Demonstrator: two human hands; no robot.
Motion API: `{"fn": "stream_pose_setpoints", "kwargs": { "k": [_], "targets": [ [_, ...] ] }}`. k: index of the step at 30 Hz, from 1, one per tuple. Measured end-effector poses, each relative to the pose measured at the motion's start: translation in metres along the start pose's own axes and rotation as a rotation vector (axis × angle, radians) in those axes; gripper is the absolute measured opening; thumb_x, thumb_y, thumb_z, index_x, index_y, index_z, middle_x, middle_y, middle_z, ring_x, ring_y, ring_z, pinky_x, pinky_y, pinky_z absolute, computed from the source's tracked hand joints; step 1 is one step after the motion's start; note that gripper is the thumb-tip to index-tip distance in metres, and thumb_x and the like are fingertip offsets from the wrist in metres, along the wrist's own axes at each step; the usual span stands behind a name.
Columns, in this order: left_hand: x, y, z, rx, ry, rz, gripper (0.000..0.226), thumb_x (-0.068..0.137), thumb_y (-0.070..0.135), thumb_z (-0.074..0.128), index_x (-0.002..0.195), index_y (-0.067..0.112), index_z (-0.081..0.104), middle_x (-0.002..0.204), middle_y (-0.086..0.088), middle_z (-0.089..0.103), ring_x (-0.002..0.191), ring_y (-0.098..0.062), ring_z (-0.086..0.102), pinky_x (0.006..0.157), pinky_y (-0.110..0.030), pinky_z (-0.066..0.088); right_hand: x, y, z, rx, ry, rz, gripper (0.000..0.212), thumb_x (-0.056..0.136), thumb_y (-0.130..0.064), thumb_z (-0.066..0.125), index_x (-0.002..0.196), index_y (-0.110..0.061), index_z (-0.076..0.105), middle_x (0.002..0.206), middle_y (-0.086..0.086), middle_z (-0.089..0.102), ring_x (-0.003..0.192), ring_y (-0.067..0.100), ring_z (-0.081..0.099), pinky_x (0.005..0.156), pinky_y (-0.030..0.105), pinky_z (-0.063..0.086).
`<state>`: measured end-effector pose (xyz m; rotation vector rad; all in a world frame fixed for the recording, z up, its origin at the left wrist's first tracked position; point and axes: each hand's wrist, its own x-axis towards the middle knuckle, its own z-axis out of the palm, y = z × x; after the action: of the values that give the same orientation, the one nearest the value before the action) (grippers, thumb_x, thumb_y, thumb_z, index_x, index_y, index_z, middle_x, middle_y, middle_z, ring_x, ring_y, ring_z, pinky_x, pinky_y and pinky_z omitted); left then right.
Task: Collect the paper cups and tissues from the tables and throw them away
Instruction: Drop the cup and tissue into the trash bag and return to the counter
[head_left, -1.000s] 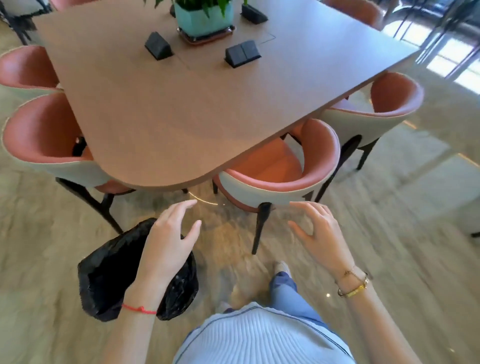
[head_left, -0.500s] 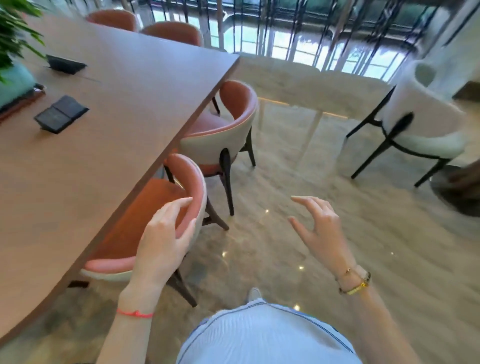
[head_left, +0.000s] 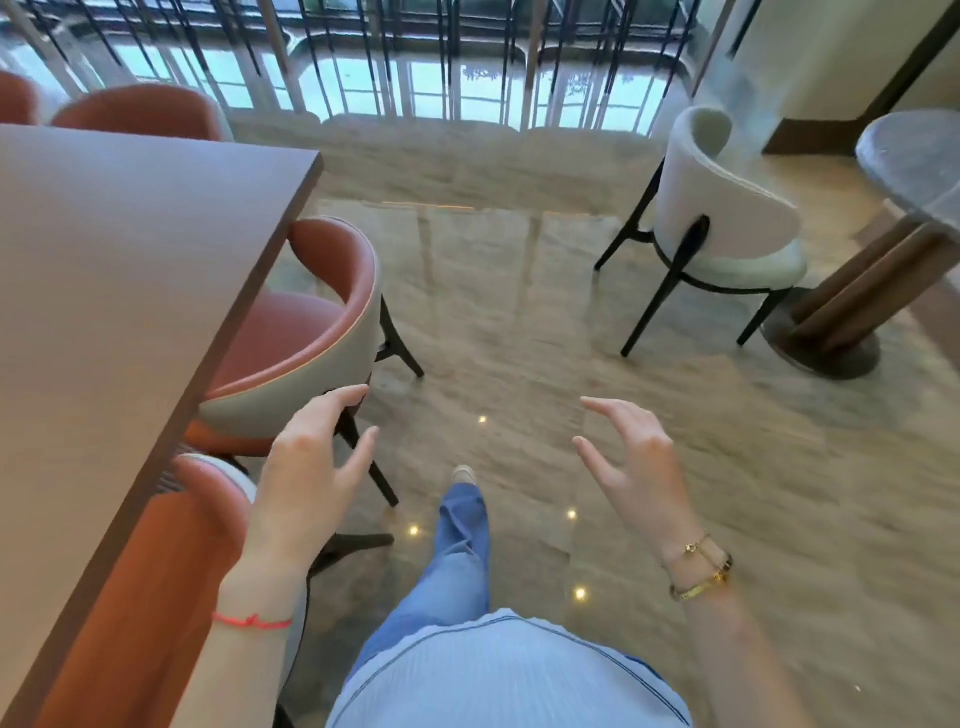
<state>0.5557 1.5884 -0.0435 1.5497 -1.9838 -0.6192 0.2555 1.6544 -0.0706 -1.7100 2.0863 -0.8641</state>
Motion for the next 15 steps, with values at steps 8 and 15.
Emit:
{"fn": "stream_pose_setpoints", "kwargs": {
  "k": [8,15],
  "targets": [
    [0.207,0.005,0.029,-0.006,-0.028,0.084,0.042,0.087,0.019,0.068,0.128,0.017,0.058,0.121,0.005,0.064,0.111,-0.01,0.058,0.098,-0.027,0.043,0.193,0.013,0.009,0.015,0.08,0.025,0.039,0.083,-0.021,0.071,0.121,-0.018,0.061,0.118,-0.005,0.063,0.113,0.008,0.05,0.099,0.015,0.032],
    [0.37,0.003,0.048,-0.022,-0.1,0.143,0.045,0.088,0.024,0.065,0.132,0.021,0.054,0.124,0.01,0.061,0.118,-0.001,0.052,0.102,-0.017,0.037,0.343,0.017,0.014,0.012,0.136,0.064,0.04,0.084,-0.024,0.07,0.123,-0.022,0.059,0.119,-0.01,0.06,0.115,0.006,0.049,0.1,0.014,0.031]
  ]
}}
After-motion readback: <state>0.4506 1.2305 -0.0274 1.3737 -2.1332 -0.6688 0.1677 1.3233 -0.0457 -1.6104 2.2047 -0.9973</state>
